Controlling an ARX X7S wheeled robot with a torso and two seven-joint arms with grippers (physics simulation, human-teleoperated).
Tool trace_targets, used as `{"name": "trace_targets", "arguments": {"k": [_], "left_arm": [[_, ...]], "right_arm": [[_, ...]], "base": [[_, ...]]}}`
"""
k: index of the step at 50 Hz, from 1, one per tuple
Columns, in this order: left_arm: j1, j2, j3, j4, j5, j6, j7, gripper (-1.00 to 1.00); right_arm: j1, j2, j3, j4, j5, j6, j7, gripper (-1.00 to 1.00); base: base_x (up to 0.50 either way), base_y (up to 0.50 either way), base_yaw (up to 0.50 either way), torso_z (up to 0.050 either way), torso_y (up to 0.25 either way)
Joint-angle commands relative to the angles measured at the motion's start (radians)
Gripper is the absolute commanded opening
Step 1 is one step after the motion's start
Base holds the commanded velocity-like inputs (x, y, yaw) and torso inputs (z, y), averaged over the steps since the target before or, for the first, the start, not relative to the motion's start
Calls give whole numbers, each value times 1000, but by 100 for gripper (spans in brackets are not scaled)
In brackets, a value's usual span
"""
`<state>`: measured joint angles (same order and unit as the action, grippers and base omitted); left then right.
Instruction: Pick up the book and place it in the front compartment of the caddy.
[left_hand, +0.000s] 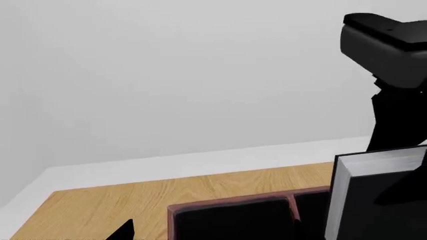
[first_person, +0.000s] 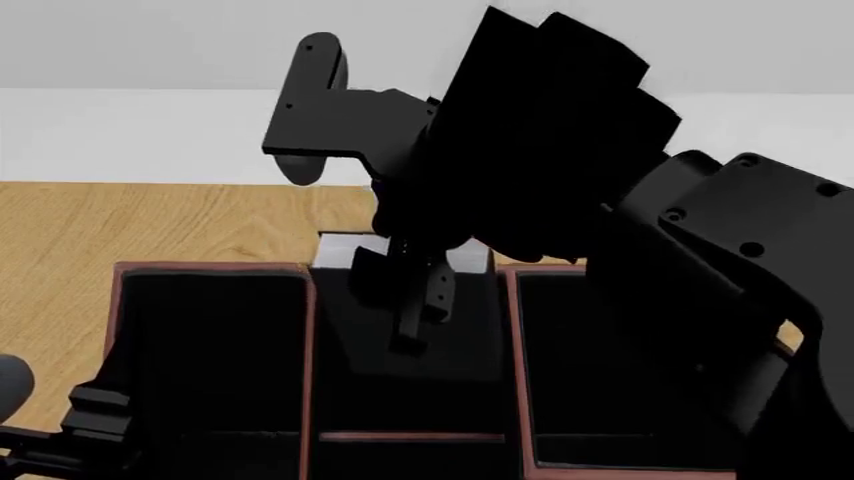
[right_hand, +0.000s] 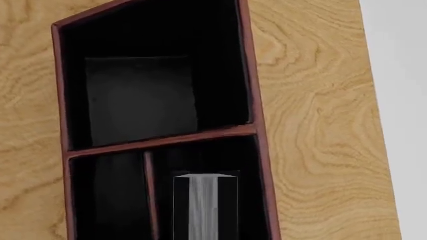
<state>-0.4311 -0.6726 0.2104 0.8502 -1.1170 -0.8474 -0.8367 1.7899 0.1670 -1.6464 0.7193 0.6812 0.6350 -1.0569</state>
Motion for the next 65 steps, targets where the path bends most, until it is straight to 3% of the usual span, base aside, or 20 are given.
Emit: {"name": "trace_targets", "arguments": {"k": [1, 19, 33, 46, 47, 65], "left_arm": [[6, -1, 5, -2, 6, 6, 2, 100], [12, -8, 5, 0, 5, 14, -1, 100], [15, -11, 8, 0, 7, 19, -3, 100], [6, -11, 12, -7, 5, 23, 1, 100], [6, -11, 12, -7, 5, 23, 1, 100], [21, -13, 15, -9, 17, 41, 10, 100]], "right_arm": [[-24, -20, -31, 69, -61, -64, -10, -100], [-98, -65, -46, 195, -98, -139, -11, -100], [-173, -153, -39, 428, -139, -278, -9, -100], [-238, -167, 88, 487, -257, -317, 81, -100], [-239, -167, 102, 485, -259, -307, 92, 100], [-179, -167, 161, 481, -275, -319, 114, 100]], "base": [[0, 0, 0, 0, 0], [0, 0, -1, 0, 0], [0, 0, -1, 0, 0], [2, 0, 2, 0, 0], [0, 0, 4, 0, 0], [4, 1, 5, 0, 0]]}}
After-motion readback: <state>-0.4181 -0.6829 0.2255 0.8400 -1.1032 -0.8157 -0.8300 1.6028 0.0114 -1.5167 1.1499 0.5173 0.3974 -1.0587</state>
